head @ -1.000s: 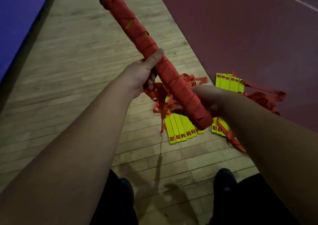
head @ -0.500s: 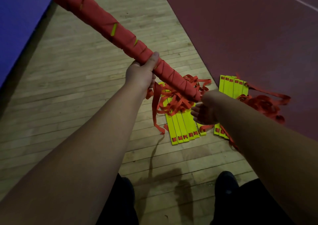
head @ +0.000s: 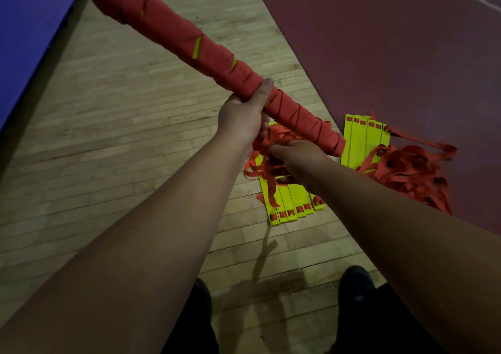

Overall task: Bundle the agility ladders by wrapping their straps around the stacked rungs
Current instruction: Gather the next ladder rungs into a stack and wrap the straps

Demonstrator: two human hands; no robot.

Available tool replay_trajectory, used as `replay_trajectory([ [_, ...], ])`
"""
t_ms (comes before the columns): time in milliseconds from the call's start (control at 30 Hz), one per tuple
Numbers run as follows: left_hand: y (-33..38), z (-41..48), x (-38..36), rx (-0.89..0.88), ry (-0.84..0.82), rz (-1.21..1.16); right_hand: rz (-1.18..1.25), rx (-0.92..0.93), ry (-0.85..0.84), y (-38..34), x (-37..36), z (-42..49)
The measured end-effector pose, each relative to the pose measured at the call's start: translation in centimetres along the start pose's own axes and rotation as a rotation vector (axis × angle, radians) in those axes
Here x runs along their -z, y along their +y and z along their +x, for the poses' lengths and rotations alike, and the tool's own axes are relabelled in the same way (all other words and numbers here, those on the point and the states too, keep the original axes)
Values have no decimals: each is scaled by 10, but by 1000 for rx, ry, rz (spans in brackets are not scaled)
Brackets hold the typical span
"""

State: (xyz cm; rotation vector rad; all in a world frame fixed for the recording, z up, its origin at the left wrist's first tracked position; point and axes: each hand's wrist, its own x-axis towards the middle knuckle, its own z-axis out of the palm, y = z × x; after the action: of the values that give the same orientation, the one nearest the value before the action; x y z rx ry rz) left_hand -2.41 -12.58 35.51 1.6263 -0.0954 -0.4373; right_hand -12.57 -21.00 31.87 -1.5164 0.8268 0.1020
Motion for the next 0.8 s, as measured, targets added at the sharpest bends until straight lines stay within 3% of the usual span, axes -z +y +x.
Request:
replay_trajectory([
  [167, 2, 1, 4, 22, 4, -5, -356, -251, -114, 4, 2, -4],
  [300, 0, -3, 2, 51, -10, -12, -445, -366, -185, 2, 5, -5],
  [500, -1, -4, -1, 80, -39, 22, -548, -269, -102, 2, 9, 2],
  [600, -2, -4, -2, 74, -59, 43, -570, -174, -150, 1, 8, -3],
  [800, 0, -3, -2, 39, -102, 88, -369, 53, -121, -5, 9, -10],
])
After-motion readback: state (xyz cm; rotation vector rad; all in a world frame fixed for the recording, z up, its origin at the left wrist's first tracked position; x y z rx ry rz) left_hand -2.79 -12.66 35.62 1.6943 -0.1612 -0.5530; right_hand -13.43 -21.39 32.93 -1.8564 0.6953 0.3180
